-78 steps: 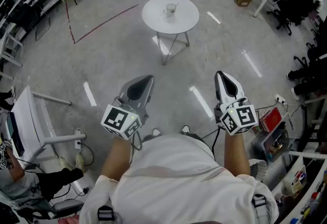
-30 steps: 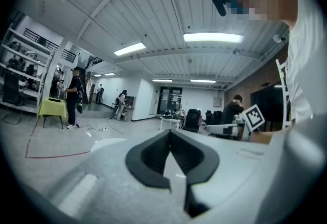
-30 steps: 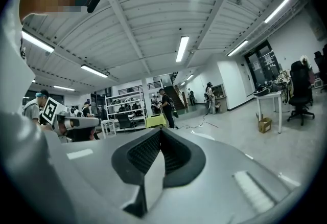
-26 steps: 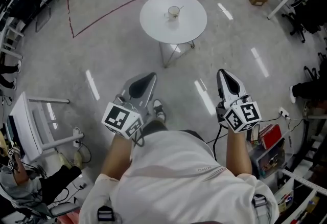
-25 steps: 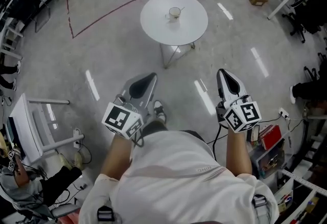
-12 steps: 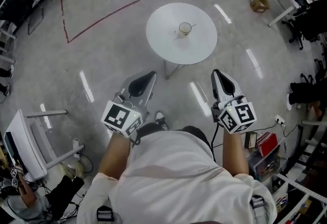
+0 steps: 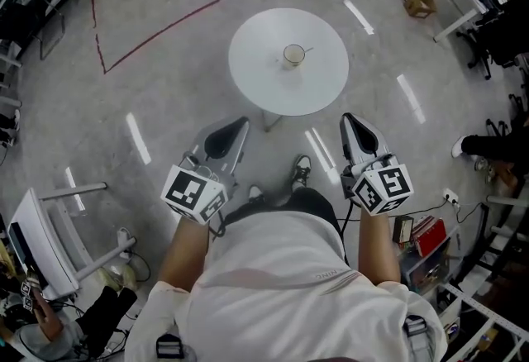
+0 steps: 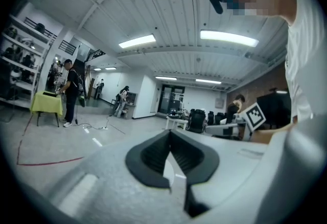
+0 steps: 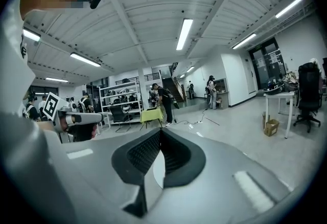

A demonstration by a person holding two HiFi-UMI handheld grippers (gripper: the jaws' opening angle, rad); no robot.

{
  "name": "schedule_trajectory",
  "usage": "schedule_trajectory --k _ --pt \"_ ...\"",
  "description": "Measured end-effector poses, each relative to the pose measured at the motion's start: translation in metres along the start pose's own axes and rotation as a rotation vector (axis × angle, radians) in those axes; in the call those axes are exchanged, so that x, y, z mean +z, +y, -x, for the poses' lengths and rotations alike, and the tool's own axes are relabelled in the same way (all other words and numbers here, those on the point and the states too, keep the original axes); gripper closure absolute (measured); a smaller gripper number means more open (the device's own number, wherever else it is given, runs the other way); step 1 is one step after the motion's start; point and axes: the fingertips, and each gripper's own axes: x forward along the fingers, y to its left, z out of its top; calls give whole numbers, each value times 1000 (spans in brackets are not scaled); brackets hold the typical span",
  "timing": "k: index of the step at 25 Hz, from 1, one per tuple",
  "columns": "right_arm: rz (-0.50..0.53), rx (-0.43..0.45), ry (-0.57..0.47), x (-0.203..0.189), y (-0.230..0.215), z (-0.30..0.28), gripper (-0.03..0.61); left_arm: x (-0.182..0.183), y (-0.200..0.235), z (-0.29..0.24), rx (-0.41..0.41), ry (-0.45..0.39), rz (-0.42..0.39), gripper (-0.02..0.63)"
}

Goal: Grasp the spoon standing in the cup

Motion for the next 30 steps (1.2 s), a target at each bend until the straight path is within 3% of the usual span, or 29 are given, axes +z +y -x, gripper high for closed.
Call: schedule_trajectory --k 9,14,20,23,30 --pt "-16 111 42 24 -127 -66 575 17 25 -127 127 -12 20 613" --pt "-22 149 84 30 -183 -104 575 22 43 -171 189 -15 28 613" --pt "-55 149 237 7 -195 -151 574 19 65 -186 194 8 35 613" --pt "-87 128 328 -14 -195 -180 492 13 82 -186 187 21 48 613" --pt "-138 82 492 -72 -213 -236 453 -9 105 -189 191 62 80 614"
